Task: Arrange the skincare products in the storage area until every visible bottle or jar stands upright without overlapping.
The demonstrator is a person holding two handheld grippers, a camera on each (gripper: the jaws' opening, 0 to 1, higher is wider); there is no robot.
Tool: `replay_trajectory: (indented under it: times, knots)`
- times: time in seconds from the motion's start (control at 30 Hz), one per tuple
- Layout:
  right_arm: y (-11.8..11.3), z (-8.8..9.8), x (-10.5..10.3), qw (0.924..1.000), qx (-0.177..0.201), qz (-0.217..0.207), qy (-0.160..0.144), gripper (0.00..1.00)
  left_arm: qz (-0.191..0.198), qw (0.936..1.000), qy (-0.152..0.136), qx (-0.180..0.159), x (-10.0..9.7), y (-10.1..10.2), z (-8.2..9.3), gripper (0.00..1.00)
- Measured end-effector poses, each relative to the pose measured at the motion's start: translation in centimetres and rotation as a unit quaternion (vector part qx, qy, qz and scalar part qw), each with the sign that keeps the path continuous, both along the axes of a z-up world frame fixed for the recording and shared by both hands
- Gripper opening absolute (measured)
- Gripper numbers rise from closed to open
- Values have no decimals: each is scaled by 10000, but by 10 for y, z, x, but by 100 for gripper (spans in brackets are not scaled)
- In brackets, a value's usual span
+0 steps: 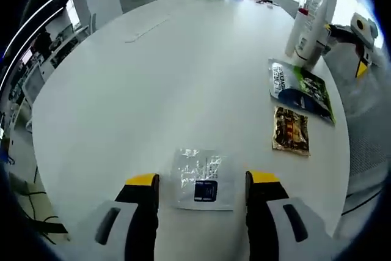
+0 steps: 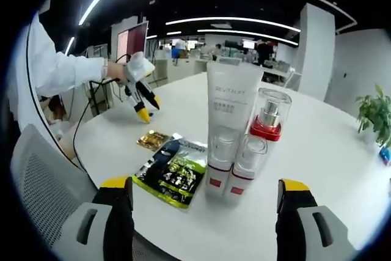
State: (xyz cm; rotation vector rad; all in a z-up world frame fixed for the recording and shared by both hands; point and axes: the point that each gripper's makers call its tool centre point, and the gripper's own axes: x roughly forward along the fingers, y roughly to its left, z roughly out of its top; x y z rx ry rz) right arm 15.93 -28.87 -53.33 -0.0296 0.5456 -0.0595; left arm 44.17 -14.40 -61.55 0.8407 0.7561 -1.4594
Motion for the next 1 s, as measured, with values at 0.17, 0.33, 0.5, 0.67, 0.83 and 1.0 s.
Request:
replay_trajectory:
  times: [0.17,0.33,0.5,0.67,0.83,1.0]
  knots:
    - [0,0,0,10000,-17,-3,8,100,-74,9999,0,120,2,0,0,55]
    - [-2,1,0,10000,-32,-36,-24,100,-184,9996,-18,221,3,1,0,50]
    - [-2,2,1,10000,-50,-38,-29,100,-186,9994,-20,299,4,4,0,40]
    - [0,2,1,10000,-75,2,-46,100,-196,9991,-16,365,7,10,-2,39]
    - [0,4,1,9999,-91,6,-63,100,-268,9984,-40,501,4,19,-3,39]
    - [-1,5,1,9999,-90,-28,-80,100,-318,9982,-41,506,-7,25,-3,39]
